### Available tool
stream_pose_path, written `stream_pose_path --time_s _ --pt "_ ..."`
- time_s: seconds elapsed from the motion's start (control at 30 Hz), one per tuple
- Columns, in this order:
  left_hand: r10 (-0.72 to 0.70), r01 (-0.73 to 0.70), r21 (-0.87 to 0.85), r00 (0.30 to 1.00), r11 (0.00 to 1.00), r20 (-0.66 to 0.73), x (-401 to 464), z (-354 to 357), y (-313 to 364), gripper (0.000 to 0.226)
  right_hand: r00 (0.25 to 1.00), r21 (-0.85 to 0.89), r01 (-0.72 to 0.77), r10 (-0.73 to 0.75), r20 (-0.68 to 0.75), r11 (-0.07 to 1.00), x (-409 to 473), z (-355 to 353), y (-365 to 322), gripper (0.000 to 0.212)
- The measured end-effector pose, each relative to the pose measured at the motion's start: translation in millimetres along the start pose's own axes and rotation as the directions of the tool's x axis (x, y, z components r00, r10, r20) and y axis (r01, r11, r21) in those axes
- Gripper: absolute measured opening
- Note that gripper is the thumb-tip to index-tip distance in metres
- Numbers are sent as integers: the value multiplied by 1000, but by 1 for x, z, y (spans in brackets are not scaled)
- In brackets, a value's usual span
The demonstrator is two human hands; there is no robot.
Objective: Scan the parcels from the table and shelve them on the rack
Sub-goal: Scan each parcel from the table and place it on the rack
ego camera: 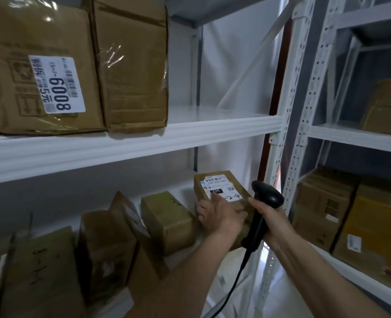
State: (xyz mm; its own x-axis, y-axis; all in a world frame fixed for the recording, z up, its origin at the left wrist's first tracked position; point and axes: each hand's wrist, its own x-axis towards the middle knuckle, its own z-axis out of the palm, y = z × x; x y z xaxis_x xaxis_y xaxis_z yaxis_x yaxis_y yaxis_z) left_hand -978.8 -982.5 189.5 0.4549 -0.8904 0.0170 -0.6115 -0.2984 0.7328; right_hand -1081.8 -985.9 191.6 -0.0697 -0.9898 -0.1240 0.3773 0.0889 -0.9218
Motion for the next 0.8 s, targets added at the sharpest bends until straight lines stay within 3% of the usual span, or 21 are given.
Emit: stream_pose_path --time_s 0.13,0.23,0.37,0.5,0.63,0.73,0.8 --pt "41 -27 141 995 990 -96 25 -3 -5 49 994 -11 -91 91 59 996 24 9 6 26" --pt "19 13 167 981 986 -193 35 -8 -15 37 984 -35 -118 122 128 992 34 21 4 17" --pt "-19 56 165 976 985 -219 36 -19 -20 39 963 -80 -148 162 216 986 49 29 4 28" --pt "-14 59 204 977 977 -214 36 -17 -20 46 927 -88 -198 215 306 976 53 22 5 25" --pt "-62 52 -57 979 997 -195 30 -14 -21 51 936 -190 -115 171 307 975 45 11 7 15" --pt "-75 -8 -223 930 975 -360 11 -29 -22 34 942 -240 -19 98 320 971 28 14 8 14" --pt "-109 -25 -287 890 958 -442 -8 -43 -27 28 905 -219 -22 112 411 976 10 19 10 17"
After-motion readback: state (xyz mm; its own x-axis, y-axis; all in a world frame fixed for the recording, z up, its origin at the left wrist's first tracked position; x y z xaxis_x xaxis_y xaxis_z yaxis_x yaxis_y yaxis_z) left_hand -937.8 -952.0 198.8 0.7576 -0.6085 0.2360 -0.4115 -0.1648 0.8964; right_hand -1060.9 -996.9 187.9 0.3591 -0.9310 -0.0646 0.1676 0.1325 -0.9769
